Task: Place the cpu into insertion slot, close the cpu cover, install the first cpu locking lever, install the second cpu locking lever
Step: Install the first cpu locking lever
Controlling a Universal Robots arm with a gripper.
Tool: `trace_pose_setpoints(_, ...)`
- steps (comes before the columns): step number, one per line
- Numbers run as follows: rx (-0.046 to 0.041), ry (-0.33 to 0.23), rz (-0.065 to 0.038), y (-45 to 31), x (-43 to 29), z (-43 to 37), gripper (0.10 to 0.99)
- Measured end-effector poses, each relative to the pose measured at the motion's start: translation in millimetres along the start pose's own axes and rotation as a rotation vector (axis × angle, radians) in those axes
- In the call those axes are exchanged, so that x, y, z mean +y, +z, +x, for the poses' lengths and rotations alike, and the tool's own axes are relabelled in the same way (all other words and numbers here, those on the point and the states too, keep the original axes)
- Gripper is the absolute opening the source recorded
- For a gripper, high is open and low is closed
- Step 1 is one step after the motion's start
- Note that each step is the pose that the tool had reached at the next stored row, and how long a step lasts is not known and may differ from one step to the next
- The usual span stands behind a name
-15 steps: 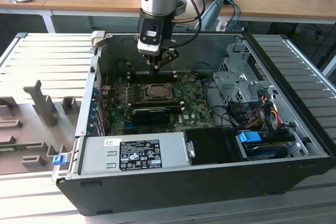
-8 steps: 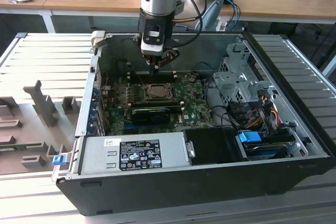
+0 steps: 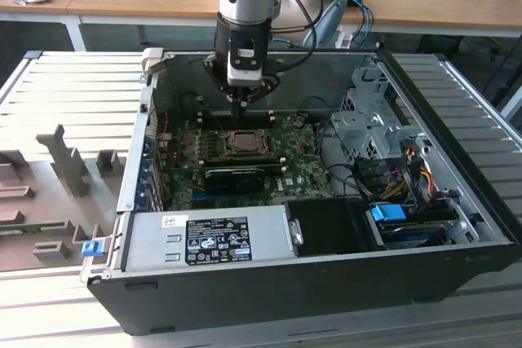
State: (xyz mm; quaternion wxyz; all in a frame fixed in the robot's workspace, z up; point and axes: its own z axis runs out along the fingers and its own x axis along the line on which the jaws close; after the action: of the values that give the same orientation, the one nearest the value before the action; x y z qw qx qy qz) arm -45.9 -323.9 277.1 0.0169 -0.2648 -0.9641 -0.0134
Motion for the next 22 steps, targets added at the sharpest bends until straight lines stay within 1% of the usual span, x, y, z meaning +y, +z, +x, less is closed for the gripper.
trace_pose_setpoints(1, 0.0004, -0.025, 0.001, 0.0, 0.0, 0.0, 0.106)
trace_pose_setpoints(3, 0.0008, -0.047, 0.002, 0.0, 0.0, 0.0, 0.106)
trace_pose_setpoints(5, 0.0015, -0.089, 0.004, 0.0, 0.0, 0.0, 0.106)
trace_pose_setpoints(7, 0.002, -0.119, 0.005, 0.0, 0.0, 0.0, 0.106)
trace_pose_setpoints(10, 0.0025, -0.145, 0.006, 0.0, 0.0, 0.0, 0.106)
trace_pose_setpoints(14, 0.0025, -0.149, 0.006, 0.1, -0.8, 1.4, 0.106)
trace_pose_setpoints(18, 0.0025, -0.151, 0.006, 0.9, -3.9, 6.4, 0.106)
trace_pose_setpoints(22, 0.0026, -0.152, 0.006, 1.3, -5.1, 8.5, 0.106)
